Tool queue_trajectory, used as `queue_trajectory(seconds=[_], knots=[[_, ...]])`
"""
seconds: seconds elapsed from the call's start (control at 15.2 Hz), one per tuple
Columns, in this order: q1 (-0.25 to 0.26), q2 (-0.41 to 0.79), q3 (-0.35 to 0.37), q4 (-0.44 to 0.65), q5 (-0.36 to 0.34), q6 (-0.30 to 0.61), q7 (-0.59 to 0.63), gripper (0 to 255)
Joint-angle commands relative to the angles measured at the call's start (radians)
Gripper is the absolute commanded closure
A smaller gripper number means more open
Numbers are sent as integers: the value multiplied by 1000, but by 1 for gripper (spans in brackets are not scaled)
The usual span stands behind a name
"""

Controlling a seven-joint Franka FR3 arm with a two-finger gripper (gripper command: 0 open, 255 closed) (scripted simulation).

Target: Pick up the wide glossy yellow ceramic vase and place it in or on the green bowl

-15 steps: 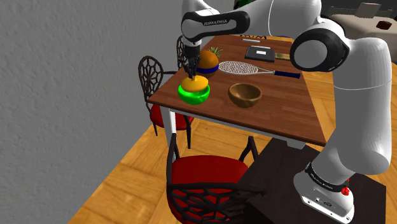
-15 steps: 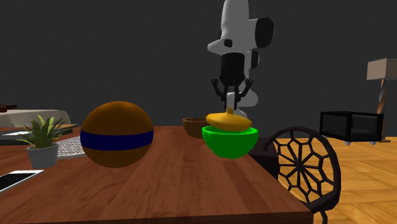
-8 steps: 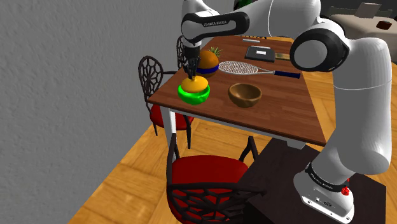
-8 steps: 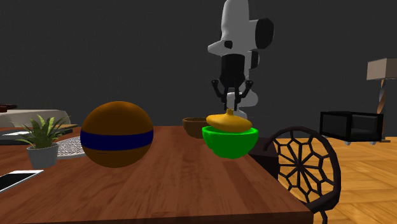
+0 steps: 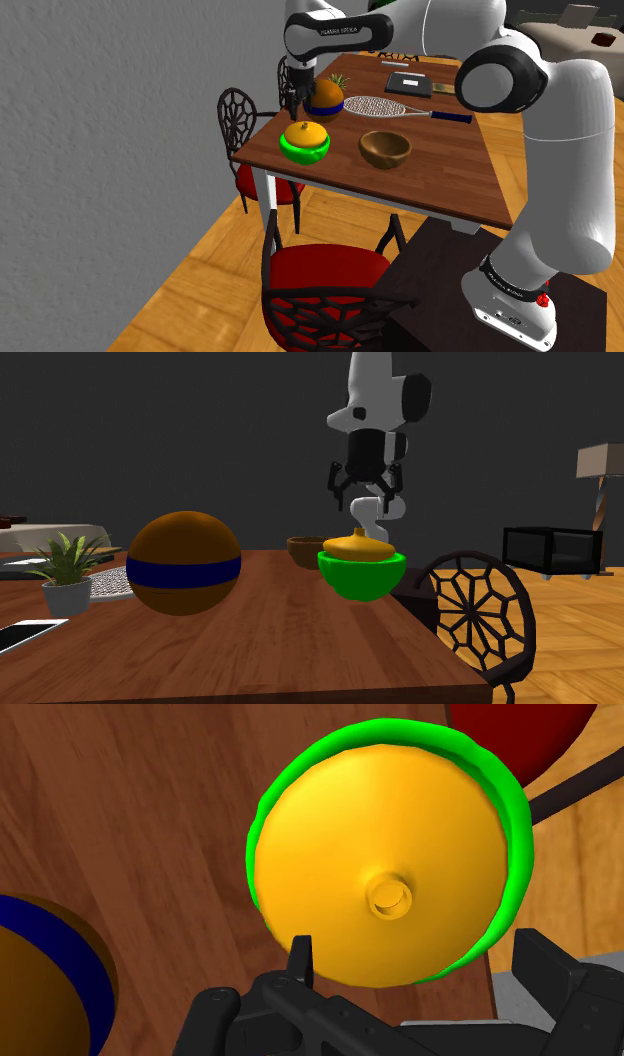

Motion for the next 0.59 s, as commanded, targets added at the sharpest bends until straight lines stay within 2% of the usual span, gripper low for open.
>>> queue_trajectory(seconds=[0.0,0.07,0.53], knots=[[0,-1,0,61,0,-63,0,0],[0,3,0,94,0,-92,-1,0],[0,3,0,94,0,-92,-1,0]])
